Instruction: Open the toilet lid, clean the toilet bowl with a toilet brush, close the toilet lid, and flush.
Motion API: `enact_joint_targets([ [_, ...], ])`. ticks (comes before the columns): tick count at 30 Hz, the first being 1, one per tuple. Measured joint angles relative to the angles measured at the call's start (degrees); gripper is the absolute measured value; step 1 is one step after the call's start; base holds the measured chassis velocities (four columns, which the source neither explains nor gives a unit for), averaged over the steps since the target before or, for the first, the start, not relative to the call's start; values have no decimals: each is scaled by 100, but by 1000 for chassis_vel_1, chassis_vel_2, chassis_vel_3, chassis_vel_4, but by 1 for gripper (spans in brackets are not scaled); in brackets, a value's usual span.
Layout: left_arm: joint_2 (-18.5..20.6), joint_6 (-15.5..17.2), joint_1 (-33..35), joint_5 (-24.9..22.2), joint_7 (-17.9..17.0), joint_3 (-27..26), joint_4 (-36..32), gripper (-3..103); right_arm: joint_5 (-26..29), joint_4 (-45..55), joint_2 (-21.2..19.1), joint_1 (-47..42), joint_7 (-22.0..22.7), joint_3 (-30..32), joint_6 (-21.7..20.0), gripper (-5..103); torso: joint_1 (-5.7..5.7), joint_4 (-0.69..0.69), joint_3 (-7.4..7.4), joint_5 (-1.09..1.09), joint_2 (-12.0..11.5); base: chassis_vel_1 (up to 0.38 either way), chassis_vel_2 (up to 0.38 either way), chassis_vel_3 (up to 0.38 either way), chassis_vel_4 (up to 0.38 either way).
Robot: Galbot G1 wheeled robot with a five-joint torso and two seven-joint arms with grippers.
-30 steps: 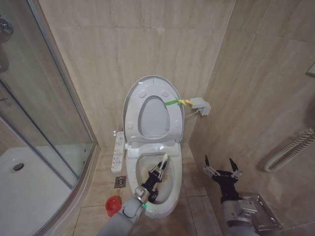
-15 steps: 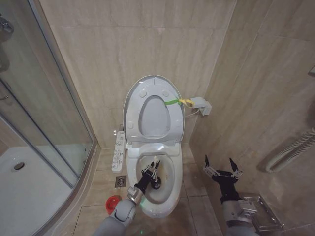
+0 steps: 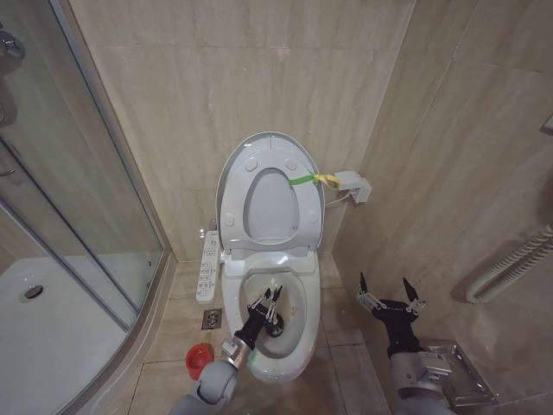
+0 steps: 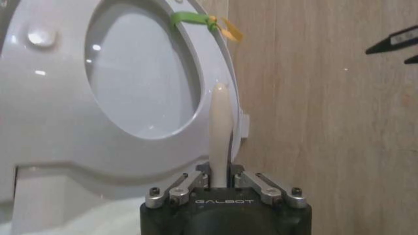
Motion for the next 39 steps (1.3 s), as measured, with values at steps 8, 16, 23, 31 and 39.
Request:
enact_joint_targets([
  [8,-23,-7,-590,-108,-2,188,266,17,0,0,0,0,0,0,0,100,0,-1,0,0,0,0,0,0,0],
  [16,-262,-34,-1405,-374,38,613,907,17,0,0,0,0,0,0,0,100,0,-1,0,1,0,0,0,0,0],
  [23,-517,-13,-1969,-738,133,1158,1407,17,0,0,0,0,0,0,0,100,1,-1,0,1,0,0,0,0,0],
  [31,-647,99,-2214,-1024,156,1634,1625,17,0,0,0,0,0,0,0,100,0,-1,0,1,0,0,0,0,0],
  [39,-657,75,-2248,-1177,359,1790,2192,17,0,0,0,0,0,0,0,100,-1,0,0,0,1,0,0,0,0],
])
